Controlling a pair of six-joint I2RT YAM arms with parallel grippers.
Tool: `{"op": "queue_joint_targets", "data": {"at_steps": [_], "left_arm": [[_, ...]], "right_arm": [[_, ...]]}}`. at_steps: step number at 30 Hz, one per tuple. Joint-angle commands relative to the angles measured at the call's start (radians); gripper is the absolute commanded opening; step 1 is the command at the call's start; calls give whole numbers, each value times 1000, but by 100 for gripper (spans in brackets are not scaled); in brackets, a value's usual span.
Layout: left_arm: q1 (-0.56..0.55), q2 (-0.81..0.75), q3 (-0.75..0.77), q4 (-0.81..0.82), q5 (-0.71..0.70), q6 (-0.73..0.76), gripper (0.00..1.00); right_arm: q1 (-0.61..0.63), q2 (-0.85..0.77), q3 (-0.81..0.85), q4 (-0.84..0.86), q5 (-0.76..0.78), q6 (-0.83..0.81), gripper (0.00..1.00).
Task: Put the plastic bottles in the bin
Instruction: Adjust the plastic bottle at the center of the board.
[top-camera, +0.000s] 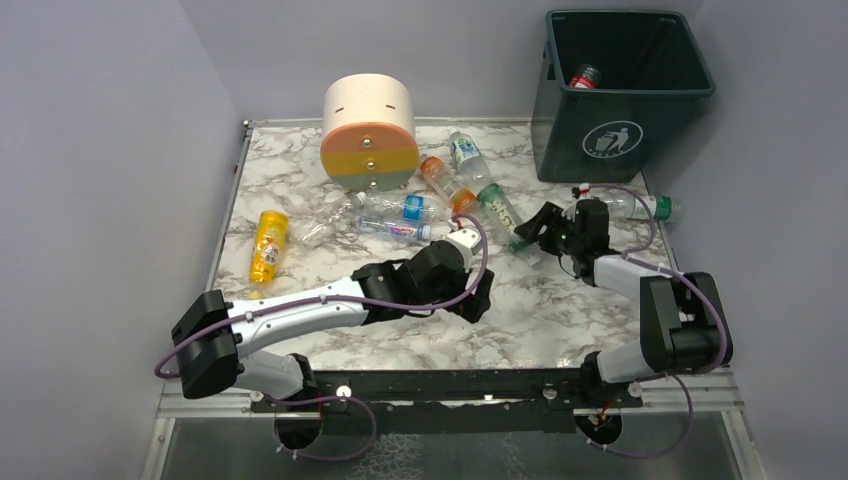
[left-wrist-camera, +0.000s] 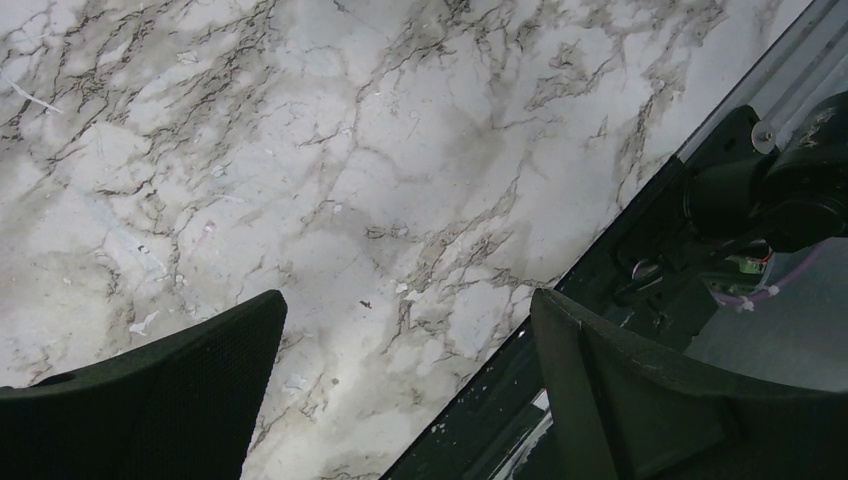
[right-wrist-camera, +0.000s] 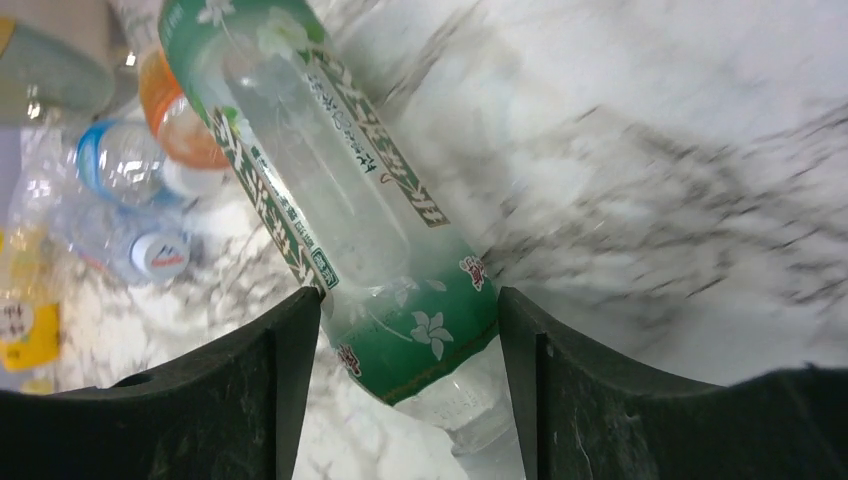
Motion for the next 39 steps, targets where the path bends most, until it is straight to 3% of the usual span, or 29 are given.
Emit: {"op": "queue_joint_targets", "data": {"at_steps": [1,8,15,21,31,39], "left_arm": [[3,11,-12,43,30,-11,99],[2,11,-26,61,21,-10,99],[1,11,-17,59,25,-7,99],[3,-22,-29,41,5,-10,99],[3,-85,-40,-6,-40,-41,99],[3,-123,-28,-27,-64,-53,99]], "right_arm": [[87,-111,-86,-53,5,15,65],[127,-339,-166,-217,-2,15,65],[127,-462,-62,-385,21,-25,67],[127,-370,57,-387,63,-114,72],[140,-125,189,-308,-11,-208,74],[238,-42,228,-314,-42,-269,79]]}}
